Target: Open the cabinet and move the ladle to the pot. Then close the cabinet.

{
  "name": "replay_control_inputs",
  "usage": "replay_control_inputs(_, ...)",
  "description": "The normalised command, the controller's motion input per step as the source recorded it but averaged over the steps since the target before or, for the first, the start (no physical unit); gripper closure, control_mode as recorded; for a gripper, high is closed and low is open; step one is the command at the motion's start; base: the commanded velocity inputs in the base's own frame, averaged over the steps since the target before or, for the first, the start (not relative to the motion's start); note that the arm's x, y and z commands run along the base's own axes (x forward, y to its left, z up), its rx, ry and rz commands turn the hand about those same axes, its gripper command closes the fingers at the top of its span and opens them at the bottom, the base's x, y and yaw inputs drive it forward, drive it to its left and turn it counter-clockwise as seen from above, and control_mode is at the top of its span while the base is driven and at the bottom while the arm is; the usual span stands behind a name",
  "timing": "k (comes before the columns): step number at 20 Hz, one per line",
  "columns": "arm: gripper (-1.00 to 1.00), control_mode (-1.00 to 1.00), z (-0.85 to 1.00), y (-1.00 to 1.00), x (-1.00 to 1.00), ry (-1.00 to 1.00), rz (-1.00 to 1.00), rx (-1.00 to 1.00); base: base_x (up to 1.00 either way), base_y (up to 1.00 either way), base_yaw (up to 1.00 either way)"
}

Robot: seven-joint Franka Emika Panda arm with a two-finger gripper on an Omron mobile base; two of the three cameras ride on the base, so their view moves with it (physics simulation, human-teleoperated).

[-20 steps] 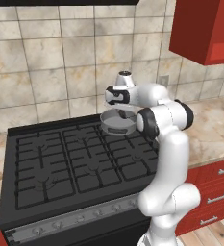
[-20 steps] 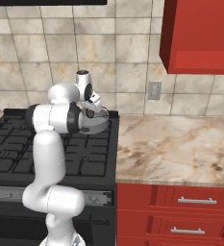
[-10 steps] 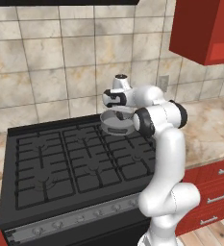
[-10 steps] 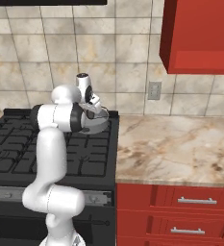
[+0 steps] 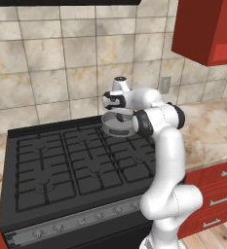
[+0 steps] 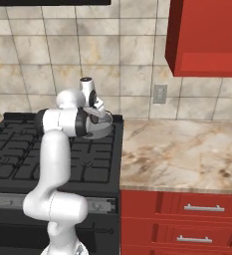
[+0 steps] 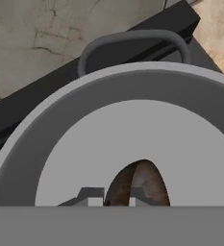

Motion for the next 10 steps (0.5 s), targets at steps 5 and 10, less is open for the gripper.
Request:
replay_control_inputs(5,-1.0,-1.0,-0.03,0.01,0.09,0.0,0.0,0.0,0.0,0.0,0.0)
replay_control_inputs(10,-1.0,-1.0,0.0,0.0,0.0,0.0,0.0,0.0,0.0,0.0,0.0)
